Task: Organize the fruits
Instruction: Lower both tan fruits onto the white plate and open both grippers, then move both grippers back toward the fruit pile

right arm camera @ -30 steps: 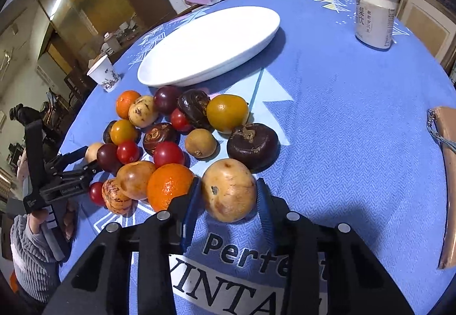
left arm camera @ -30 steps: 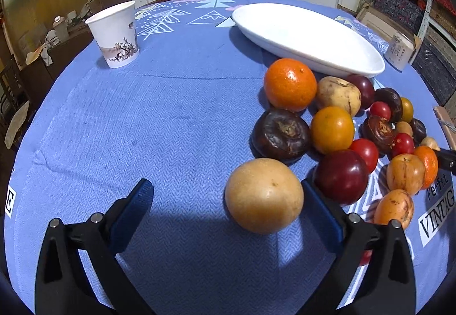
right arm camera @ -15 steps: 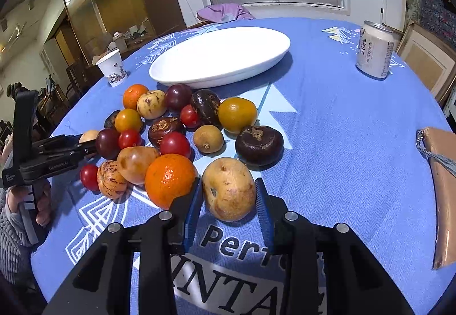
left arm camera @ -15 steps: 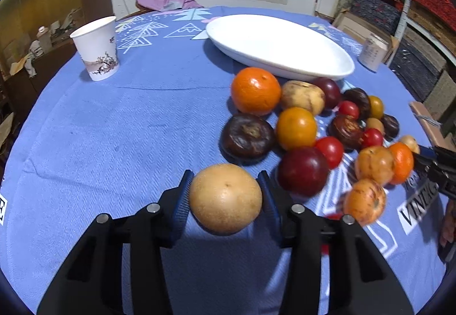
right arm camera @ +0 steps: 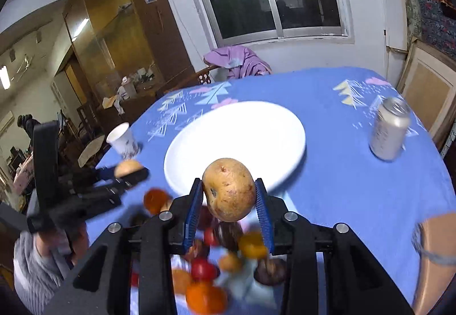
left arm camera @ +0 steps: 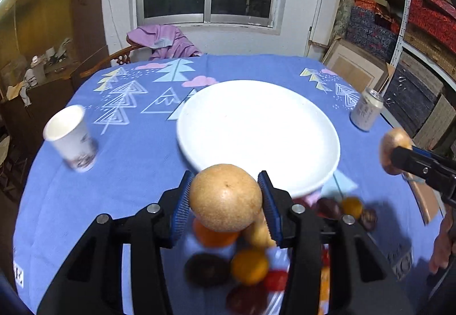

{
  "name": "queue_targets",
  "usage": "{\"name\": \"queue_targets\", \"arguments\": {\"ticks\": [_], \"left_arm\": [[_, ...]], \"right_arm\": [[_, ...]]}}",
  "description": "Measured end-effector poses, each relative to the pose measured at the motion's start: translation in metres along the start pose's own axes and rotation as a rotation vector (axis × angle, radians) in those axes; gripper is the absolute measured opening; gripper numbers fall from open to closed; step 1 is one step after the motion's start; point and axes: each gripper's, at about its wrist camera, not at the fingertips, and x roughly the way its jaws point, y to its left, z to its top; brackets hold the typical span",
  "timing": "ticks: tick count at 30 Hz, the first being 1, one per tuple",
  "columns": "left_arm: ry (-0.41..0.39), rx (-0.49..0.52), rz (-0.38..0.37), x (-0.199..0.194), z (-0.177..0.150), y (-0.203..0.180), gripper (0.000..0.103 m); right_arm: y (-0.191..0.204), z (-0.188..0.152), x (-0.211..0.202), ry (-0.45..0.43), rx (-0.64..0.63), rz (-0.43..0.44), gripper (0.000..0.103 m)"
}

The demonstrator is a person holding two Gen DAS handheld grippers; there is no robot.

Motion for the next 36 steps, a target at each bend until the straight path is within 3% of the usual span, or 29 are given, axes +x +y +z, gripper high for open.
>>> {"name": "queue_targets", "arguments": {"ticks": [6, 8, 12, 17, 19, 21, 25, 30, 36], "left_arm": [[0.093, -0.055, 0.02, 0.062, 0.015, 0.002, 0.046], [0.073, -0.031, 0.04, 0.065, 0.013, 0.004, 0.049], [0.037, -0.058, 0.026, 0.057, 0.015, 0.01, 0.074], [0.016, -0.055, 0.022, 0.045, 0.014, 0.014, 0.076], [-0.008, -0.054, 0.033, 0.033, 0.01, 0.018, 0.084], [-0.053, -0.062, 0.072, 0.013, 0.003, 0.027, 0.091], [-0.066, -0.082, 0.09, -0.013, -0.024, 0.045, 0.093], [-0.007, -0.093, 0.122, -0.024, -0.076, 0.059, 0.094], [0.035, -0.079, 0.142, -0.026, -0.103, 0.061, 0.094]], "right_arm": [[-0.006, 0.021, 0.082, 0.105, 0.004, -0.067, 0.037], [-0.009, 0.021, 0.099, 0.129, -0.002, -0.085, 0.037], [-0.008, 0.015, 0.106, 0.13, -0.001, -0.081, 0.038], [-0.005, 0.016, 0.085, 0.082, -0.011, -0.076, 0.043], [-0.007, 0.017, 0.063, 0.035, 0.014, -0.063, 0.06], [-0.006, 0.016, 0.031, -0.037, 0.018, -0.046, 0.068], [-0.007, -0.012, -0.026, -0.159, 0.009, -0.07, 0.083], [-0.029, -0.055, -0.048, -0.193, 0.053, -0.172, 0.086], [-0.059, -0.06, -0.055, -0.212, 0.187, -0.169, 0.088]]}}
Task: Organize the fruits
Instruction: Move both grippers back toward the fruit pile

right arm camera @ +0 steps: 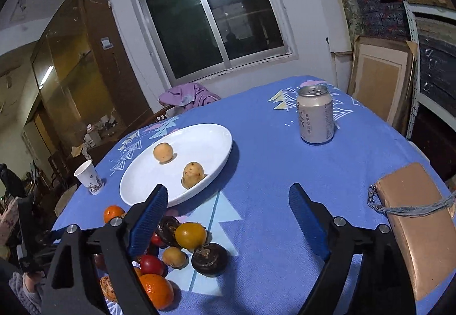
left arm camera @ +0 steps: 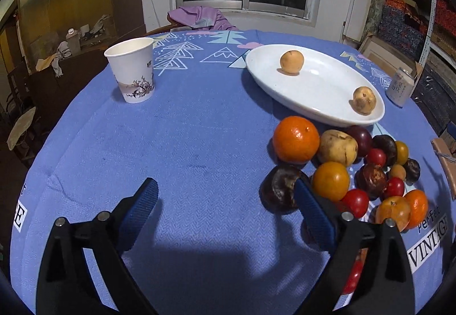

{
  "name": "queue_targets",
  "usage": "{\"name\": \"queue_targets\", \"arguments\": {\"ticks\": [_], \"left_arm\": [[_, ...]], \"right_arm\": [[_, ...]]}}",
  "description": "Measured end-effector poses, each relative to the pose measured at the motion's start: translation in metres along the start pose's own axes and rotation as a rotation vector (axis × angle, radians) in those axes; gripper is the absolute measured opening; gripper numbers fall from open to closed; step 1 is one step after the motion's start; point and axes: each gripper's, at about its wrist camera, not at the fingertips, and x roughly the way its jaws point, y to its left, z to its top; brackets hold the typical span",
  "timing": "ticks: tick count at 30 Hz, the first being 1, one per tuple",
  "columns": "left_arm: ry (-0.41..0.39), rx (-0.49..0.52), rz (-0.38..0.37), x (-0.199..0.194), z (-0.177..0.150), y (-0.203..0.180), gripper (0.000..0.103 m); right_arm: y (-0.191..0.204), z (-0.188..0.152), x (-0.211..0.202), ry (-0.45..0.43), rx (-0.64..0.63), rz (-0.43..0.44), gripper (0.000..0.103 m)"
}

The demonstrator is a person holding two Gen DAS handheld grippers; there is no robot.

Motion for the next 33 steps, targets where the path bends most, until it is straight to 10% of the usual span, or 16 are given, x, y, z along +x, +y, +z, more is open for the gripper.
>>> {"name": "queue_targets", "arguments": {"ticks": [14, 19, 22, 33], "left_arm": [[0.017, 0.076, 0.032, 0.018, 0.009, -0.014, 0.099], [0.002, 0.1, 0.302, 0.018, 0.011, 0.011, 0.099], [-0.013, 0.001, 0.166, 0.007, 0.014, 0.028, 0.099], [-0.015, 0.173, -0.017, 0.011, 0.01, -0.026, 0.099]], "right_arm": [[0.002, -0.006, 0.012, 0.043, 0.022, 0.014, 0.089], [-0.002, -0.004, 0.009, 0.03, 0.039, 0.021, 0.089], [-0.003, -0.004, 0.007, 0.027, 0.043, 0.029, 0.089], [-0.003, -0.004, 0.011, 0.037, 0.045, 0.029, 0.089]]}}
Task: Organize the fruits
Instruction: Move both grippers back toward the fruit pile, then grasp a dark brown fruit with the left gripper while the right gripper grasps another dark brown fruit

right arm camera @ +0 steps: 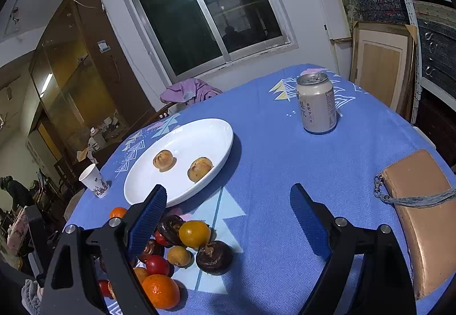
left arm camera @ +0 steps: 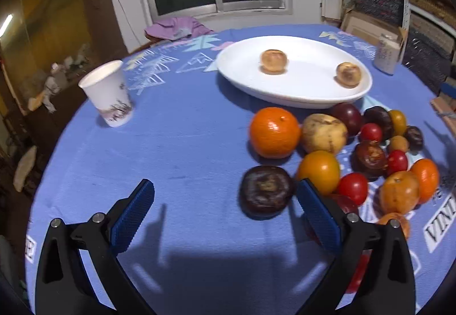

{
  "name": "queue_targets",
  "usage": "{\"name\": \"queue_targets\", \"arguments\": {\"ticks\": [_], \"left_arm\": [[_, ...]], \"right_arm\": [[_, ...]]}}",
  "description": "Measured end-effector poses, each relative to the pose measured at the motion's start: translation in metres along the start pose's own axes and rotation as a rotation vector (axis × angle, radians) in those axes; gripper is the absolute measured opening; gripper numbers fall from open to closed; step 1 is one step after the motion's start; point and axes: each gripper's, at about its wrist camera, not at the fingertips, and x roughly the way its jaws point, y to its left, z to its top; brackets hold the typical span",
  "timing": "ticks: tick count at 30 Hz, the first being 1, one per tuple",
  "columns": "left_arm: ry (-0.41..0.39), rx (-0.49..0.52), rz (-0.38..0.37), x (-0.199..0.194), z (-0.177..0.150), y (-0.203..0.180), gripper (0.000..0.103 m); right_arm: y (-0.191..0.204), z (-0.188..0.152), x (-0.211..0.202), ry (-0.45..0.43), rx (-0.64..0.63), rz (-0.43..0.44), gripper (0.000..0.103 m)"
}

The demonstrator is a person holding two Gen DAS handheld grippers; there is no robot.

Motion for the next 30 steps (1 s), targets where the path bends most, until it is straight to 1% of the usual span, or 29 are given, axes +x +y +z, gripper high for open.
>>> {"name": "queue_targets", "arguments": {"ticks": [2, 3, 4, 5, 7, 8, 9, 12, 13, 17, 18, 20, 23, 24, 25, 26, 28, 30], "left_arm": [[0.02, -0.029, -0.057, 0.005, -0.002, 0.001, 0.099], [0.033, -0.041, -0.074, 0.008, -0.001, 0.003, 0.099], [0.05, -0.045, -0.07, 0.011, 0.0, 0.007, 0.099], [0.073, -0.044, -0.046, 0.015, 0.001, 0.012, 0.099], [0.105, -0.087, -0.08, 0.018, -0.006, 0.028, 0.099], [0.118, -0.128, -0.079, 0.019, -0.007, 0.039, 0.099], [0.114, -0.136, -0.045, 0.018, -0.008, 0.044, 0.099], [0.063, -0.09, 0.099, 0.01, -0.007, 0.043, 0.099], [0.049, -0.073, 0.111, 0.009, -0.006, 0.039, 0.099], [0.034, 0.077, 0.138, 0.014, -0.003, 0.007, 0.099], [0.026, 0.095, 0.139, 0.015, -0.001, 0.003, 0.099], [0.018, 0.072, 0.114, 0.016, 0.005, 0.005, 0.099], [0.05, 0.01, 0.069, 0.023, 0.006, 0.015, 0.098], [0.058, -0.016, 0.046, 0.026, 0.007, 0.02, 0.089], [0.062, -0.038, 0.011, 0.027, 0.007, 0.024, 0.072], [0.068, -0.058, -0.02, 0.03, 0.008, 0.027, 0.066], [0.086, -0.069, -0.053, 0.035, 0.008, 0.026, 0.05], [0.092, -0.051, -0.061, 0.037, 0.007, 0.021, 0.044]], "right_arm": [[0.001, -0.001, 0.002, 0.01, -0.002, -0.001, 0.089], [0.001, -0.001, 0.003, 0.014, -0.003, 0.0, 0.089], [0.001, -0.002, 0.003, 0.016, -0.005, 0.0, 0.089], [0.001, -0.002, 0.004, 0.017, -0.006, -0.001, 0.089], [0.0, -0.001, 0.004, 0.016, 0.001, -0.002, 0.089], [-0.001, -0.001, 0.003, 0.014, 0.006, -0.001, 0.089], [-0.002, -0.001, 0.002, 0.013, 0.014, 0.003, 0.089], [-0.003, 0.001, 0.001, 0.008, 0.02, 0.009, 0.089], [-0.002, 0.001, 0.001, 0.008, 0.017, 0.01, 0.089], [0.003, -0.001, 0.002, 0.019, -0.007, 0.023, 0.089], [0.004, -0.001, 0.003, 0.023, -0.013, 0.027, 0.089], [0.007, -0.003, 0.005, 0.038, -0.027, 0.03, 0.089], [0.011, -0.006, 0.01, 0.074, -0.042, 0.042, 0.089], [0.013, -0.007, 0.013, 0.091, -0.044, 0.052, 0.089], [0.014, -0.008, 0.014, 0.103, -0.046, 0.059, 0.089], [0.016, -0.009, 0.017, 0.121, -0.049, 0.069, 0.089], [0.019, -0.012, 0.021, 0.142, -0.058, 0.074, 0.089], [0.022, -0.014, 0.023, 0.161, -0.072, 0.073, 0.089]]}}
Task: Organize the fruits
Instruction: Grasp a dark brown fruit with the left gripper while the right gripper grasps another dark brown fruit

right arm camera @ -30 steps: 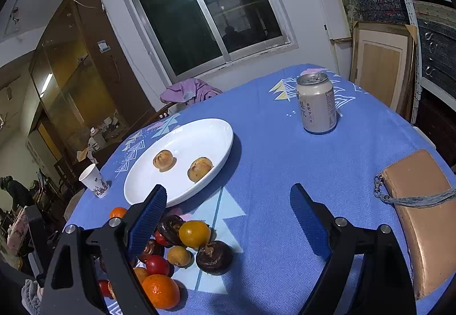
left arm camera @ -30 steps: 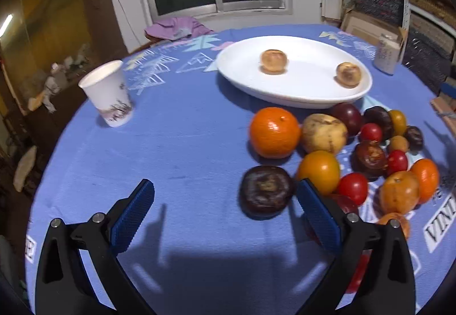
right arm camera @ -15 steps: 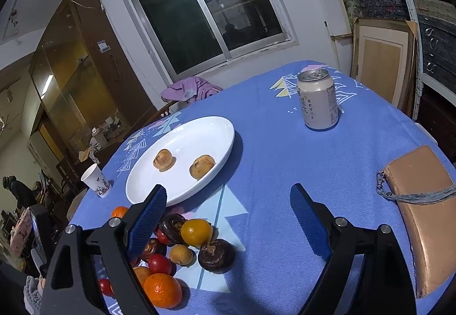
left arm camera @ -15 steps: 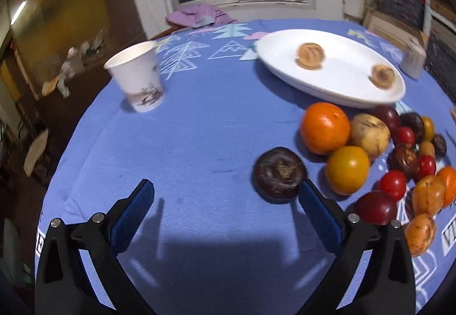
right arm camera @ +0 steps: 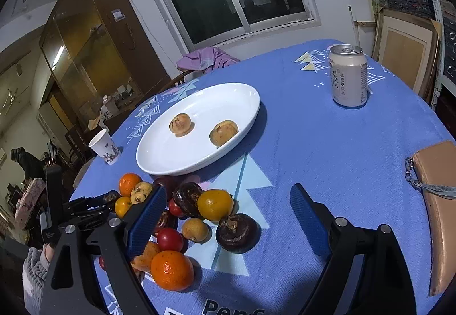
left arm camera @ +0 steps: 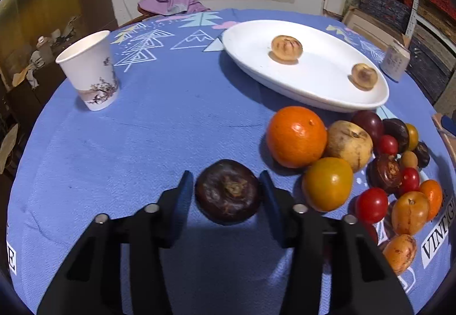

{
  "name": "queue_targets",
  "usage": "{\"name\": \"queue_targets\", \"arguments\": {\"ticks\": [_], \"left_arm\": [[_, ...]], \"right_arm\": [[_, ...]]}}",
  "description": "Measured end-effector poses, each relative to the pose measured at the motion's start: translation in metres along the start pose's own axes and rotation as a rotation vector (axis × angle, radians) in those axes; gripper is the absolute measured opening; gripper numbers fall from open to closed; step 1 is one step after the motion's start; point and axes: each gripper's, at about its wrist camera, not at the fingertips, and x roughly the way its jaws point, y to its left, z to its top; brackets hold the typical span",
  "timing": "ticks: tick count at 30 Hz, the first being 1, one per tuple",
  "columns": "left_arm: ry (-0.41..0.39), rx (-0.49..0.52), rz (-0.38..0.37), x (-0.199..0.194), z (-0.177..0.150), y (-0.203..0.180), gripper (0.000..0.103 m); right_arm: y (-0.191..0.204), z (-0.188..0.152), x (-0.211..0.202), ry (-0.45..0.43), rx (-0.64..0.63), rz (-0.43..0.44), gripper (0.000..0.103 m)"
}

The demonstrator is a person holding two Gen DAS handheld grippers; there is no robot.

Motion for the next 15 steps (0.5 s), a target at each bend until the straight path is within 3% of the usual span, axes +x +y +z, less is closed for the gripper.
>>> {"name": "queue_targets", "arguments": {"ticks": [4, 9, 12, 15], "left_arm": [[-0.003, -0.016, -0.001, -0.001, -0.003, 0.001, 0.043], [-0.025, -0.081, 0.089, -0.014, -0.009, 0.018, 0.043], [-0.017, -0.132, 0.084, -0.014, -0.01, 0.03, 0.043], [-0.01, -0.117, 0.09, -0.013, -0.01, 0.028, 0.043]], "right_arm": [[0.002, -0.002, 0.0, 0.011, -0.005, 0.013, 0.089], [0.004, -0.007, 0.004, 0.062, -0.026, 0.018, 0.089], [0.006, -0.012, 0.011, 0.102, -0.041, -0.006, 0.087], [0.006, -0.015, 0.018, 0.143, -0.047, -0.006, 0.081]]}}
